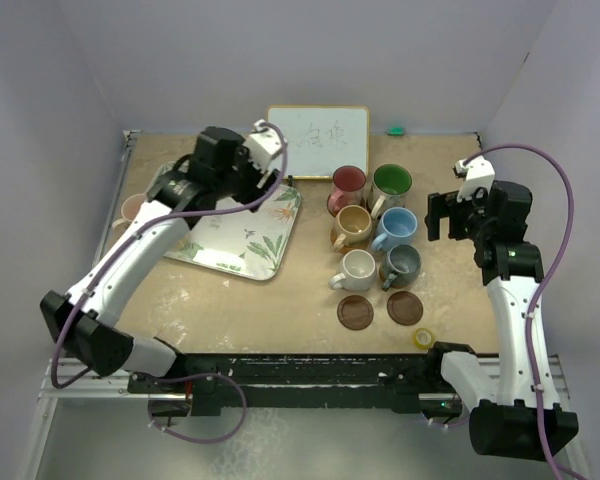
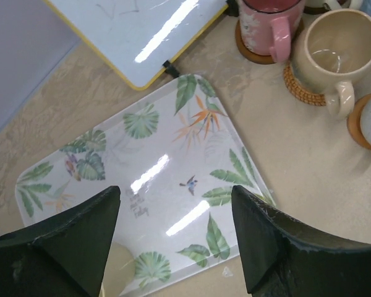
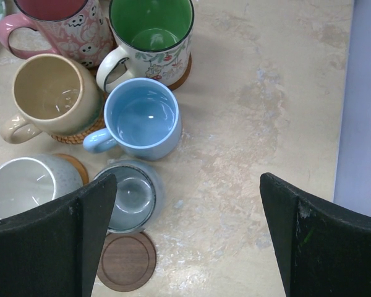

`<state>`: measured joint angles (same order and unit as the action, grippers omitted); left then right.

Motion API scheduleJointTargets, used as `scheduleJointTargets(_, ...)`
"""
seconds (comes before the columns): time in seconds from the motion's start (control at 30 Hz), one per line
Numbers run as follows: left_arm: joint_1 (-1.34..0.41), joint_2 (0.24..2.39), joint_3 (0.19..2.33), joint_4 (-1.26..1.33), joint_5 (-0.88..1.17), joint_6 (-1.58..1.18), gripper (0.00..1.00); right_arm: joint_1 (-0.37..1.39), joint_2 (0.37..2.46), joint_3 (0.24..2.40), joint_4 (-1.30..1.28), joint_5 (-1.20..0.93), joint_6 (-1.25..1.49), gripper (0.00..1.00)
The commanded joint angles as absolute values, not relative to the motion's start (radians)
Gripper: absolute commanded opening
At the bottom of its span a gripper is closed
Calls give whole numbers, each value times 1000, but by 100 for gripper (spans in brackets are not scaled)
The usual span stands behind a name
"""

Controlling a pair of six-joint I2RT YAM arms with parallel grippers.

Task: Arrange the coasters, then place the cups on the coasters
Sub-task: Place the cup on the coaster, then pick up the cup from the tray.

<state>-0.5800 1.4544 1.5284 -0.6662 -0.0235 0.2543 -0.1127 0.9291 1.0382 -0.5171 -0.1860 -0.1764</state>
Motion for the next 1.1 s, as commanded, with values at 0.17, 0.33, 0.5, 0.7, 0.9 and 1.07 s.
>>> scheduleJointTargets(0.17,-222,1284,1428,-701,195,329,71,-118,909,1046,-492,-241,-197,100)
scheduleJointTargets(0.33,14,1288,1381,-694,344,432,74,-119,901,1046,-500,-260,-198,100)
scheduleJointTargets(0.5,168,1381,1395,-726,467,582,76,-118,890,1042,-500,-267,-199,100)
scheduleJointTargets(0.7,275,1542,1495,-846,559,810,77,-118,879,1040,-500,-268,-202,100)
scheduleJointTargets(0.9,296,1692,1612,-1000,568,1029,78,-118,876,1035,-500,-265,-204,100)
scheduleJointTargets(1.07,295,1822,1720,-1128,573,1147,78,-118,879,1035,-499,-263,-205,100)
